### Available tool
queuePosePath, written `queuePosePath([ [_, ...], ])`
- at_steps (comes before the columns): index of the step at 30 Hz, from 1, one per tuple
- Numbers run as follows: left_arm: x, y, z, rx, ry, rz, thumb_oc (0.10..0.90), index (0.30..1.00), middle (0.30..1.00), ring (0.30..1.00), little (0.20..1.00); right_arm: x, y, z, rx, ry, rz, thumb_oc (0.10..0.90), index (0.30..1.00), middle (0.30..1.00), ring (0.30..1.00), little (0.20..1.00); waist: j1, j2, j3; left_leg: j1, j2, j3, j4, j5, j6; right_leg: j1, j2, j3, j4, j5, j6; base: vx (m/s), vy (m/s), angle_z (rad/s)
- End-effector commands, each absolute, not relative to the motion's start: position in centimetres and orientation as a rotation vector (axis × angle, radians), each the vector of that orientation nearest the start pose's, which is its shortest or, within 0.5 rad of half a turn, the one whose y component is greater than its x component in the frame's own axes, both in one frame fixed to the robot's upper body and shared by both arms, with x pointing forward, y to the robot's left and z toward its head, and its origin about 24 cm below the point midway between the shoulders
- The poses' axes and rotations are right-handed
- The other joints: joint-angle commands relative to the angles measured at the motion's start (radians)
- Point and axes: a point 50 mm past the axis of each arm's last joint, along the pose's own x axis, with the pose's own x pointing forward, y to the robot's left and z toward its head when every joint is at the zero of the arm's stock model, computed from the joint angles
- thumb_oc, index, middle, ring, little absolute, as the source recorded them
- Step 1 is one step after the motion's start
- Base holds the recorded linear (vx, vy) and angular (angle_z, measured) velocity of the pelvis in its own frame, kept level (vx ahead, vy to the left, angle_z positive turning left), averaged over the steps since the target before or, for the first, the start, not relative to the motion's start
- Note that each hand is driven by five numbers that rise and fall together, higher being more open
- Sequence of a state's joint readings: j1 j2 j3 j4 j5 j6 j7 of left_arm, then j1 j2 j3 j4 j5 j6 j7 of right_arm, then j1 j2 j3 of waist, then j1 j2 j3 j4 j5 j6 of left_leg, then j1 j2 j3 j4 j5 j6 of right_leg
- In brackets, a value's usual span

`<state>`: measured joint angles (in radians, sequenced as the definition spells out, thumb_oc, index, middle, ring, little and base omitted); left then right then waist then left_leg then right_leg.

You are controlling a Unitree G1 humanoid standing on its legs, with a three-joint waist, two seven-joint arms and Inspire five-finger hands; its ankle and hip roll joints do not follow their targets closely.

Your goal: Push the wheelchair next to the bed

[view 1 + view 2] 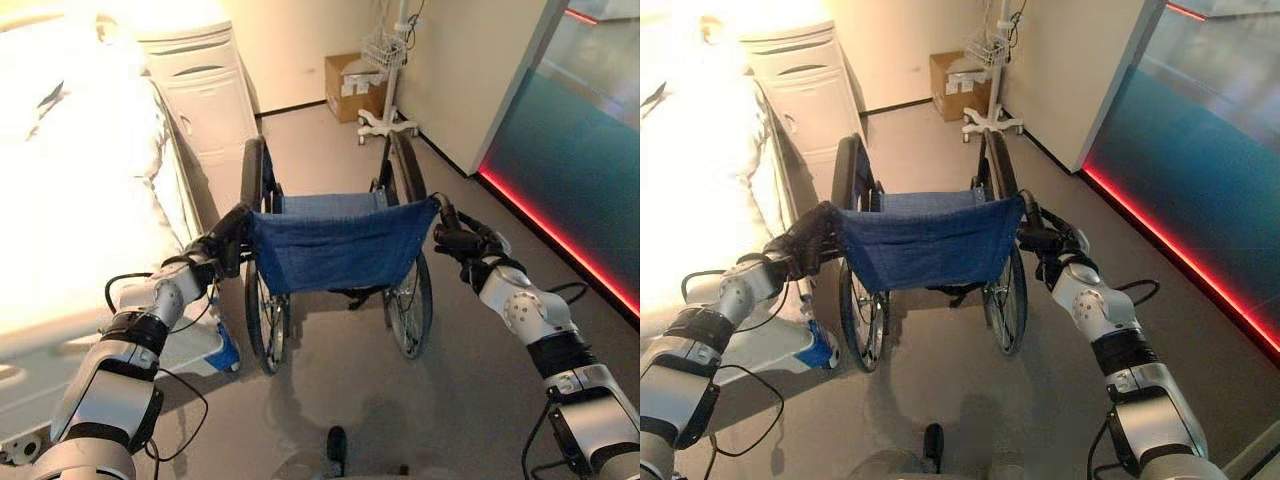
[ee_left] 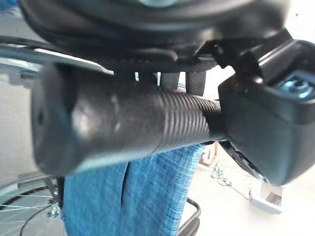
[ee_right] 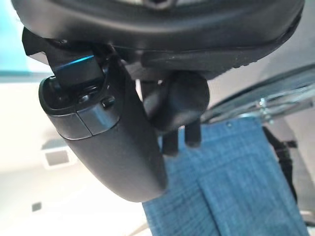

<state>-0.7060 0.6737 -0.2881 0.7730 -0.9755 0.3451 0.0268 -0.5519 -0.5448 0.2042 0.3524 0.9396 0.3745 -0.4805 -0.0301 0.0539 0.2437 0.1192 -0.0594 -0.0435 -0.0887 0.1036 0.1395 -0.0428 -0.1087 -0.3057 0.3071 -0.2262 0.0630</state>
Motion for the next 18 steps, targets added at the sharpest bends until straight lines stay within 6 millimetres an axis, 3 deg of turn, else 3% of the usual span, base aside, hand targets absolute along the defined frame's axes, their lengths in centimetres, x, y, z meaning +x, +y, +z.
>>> queuePosePath([
  [1, 37.5, 22.8, 14.7, -0.292, 0.064, -0.073, 0.4, 0.3, 0.3, 0.3, 0.3, 35.7, -17.6, 12.4, 0.252, 0.239, -0.045, 0.4, 0.3, 0.3, 0.3, 0.3, 0.016, -0.046, -0.094, 0.002, -0.023, 0.223, 0.074, -0.149, -0.12, -0.03, -0.065, 0.103, -0.179, 0.317, 0.078, 0.36, -0.084, 0.77],
  [4, 37.7, 22.1, 14.9, -0.318, 0.047, -0.083, 0.4, 0.3, 0.3, 0.3, 0.3, 36.0, -18.2, 12.9, 0.24, 0.235, 0.027, 0.4, 0.3, 0.3, 0.3, 0.3, -0.013, -0.07, -0.09, 0.035, -0.052, 0.17, 0.096, -0.212, -0.108, -0.104, -0.045, 0.143, -0.328, 0.415, 0.111, 0.37, -0.091, 0.51],
  [6, 37.8, 21.7, 14.8, -0.341, 0.035, -0.098, 0.4, 0.3, 0.3, 0.3, 0.3, 36.2, -18.3, 13.3, 0.22, 0.234, 0.081, 0.4, 0.3, 0.3, 0.3, 0.3, -0.022, -0.08, -0.085, 0.053, -0.056, 0.15, 0.134, -0.251, -0.102, -0.127, -0.039, 0.142, -0.38, 0.424, 0.115, 0.44, -0.129, 0.43],
  [11, 37.3, 20.2, 13.7, -0.334, 0.047, -0.193, 0.4, 0.3, 0.3, 0.3, 0.3, 36.5, -21.0, 13.8, 0.155, 0.233, 0.055, 0.4, 0.3, 0.3, 0.3, 0.3, -0.027, -0.099, -0.11, 0.09, -0.051, 0.096, 0.204, -0.332, -0.094, -0.121, -0.035, 0.195, -0.344, 0.42, 0.107, 0.44, -0.203, 0.82],
  [13, 37.0, 19.3, 13.1, -0.369, 0.06, -0.226, 0.4, 0.3, 0.3, 0.3, 0.3, 36.7, -22.2, 14.3, 0.128, 0.238, 0.053, 0.4, 0.3, 0.3, 0.3, 0.3, -0.02, -0.099, -0.135, 0.102, -0.031, 0.062, 0.242, -0.352, -0.115, -0.109, -0.034, 0.207, -0.279, 0.397, 0.094, 0.52, -0.322, 1.31],
  [15, 36.8, 19.0, 13.1, -0.384, 0.064, -0.232, 0.4, 0.3, 0.3, 0.3, 0.3, 36.8, -22.2, 14.7, 0.117, 0.237, 0.065, 0.4, 0.3, 0.3, 0.3, 0.3, -0.014, -0.095, -0.143, 0.109, -0.007, 0.054, 0.272, -0.335, -0.137, -0.107, -0.03, 0.192, -0.238, 0.369, 0.079, 0.31, -0.222, 0.79],
  [18, 36.1, 18.0, 13.1, -0.39, 0.066, -0.241, 0.4, 0.3, 0.3, 0.3, 0.3, 37.2, -21.7, 15.7, 0.093, 0.23, 0.097, 0.4, 0.3, 0.3, 0.3, 0.3, 0.006, -0.086, -0.162, 0.107, 0.061, 0.038, 0.408, -0.168, -0.2, -0.076, -0.001, 0.135, -0.204, 0.301, 0.023, 0.36, -0.308, 0.38],
])
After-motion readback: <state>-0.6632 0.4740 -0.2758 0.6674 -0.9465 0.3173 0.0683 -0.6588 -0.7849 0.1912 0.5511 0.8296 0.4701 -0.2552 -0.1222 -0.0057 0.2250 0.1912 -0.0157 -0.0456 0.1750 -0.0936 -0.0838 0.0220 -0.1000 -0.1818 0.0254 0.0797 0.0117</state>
